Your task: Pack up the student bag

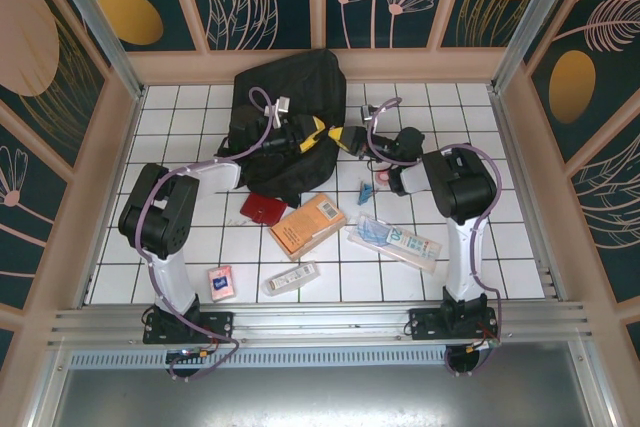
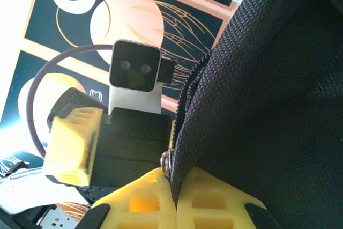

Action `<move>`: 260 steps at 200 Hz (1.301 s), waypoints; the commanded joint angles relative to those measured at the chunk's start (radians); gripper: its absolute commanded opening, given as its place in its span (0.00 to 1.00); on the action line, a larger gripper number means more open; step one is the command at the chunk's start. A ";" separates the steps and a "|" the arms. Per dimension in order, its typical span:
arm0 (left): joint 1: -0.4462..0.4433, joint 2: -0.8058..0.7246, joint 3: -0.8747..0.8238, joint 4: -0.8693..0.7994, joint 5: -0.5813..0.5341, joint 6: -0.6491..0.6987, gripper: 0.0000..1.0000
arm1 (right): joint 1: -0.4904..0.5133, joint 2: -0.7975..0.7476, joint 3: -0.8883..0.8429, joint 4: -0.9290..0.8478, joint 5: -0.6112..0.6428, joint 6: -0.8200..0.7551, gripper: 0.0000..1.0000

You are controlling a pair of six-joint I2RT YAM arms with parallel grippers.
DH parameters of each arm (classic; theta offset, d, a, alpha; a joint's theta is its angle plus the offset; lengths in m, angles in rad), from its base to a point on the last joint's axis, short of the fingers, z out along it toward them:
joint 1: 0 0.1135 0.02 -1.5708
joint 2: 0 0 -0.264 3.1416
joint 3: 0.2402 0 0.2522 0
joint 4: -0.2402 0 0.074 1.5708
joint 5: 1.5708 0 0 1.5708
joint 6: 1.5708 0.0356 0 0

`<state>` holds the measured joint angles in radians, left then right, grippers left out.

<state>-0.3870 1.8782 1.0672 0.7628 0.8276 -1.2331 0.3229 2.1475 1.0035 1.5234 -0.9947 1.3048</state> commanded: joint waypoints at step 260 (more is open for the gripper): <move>-0.003 -0.026 -0.070 0.021 -0.001 0.011 0.00 | 0.045 -0.059 -0.010 -0.076 0.059 -0.089 0.17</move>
<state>-0.3870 1.8786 1.0058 0.8494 0.8288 -1.2984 0.3626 2.1475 1.0111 1.4876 -0.9615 1.2884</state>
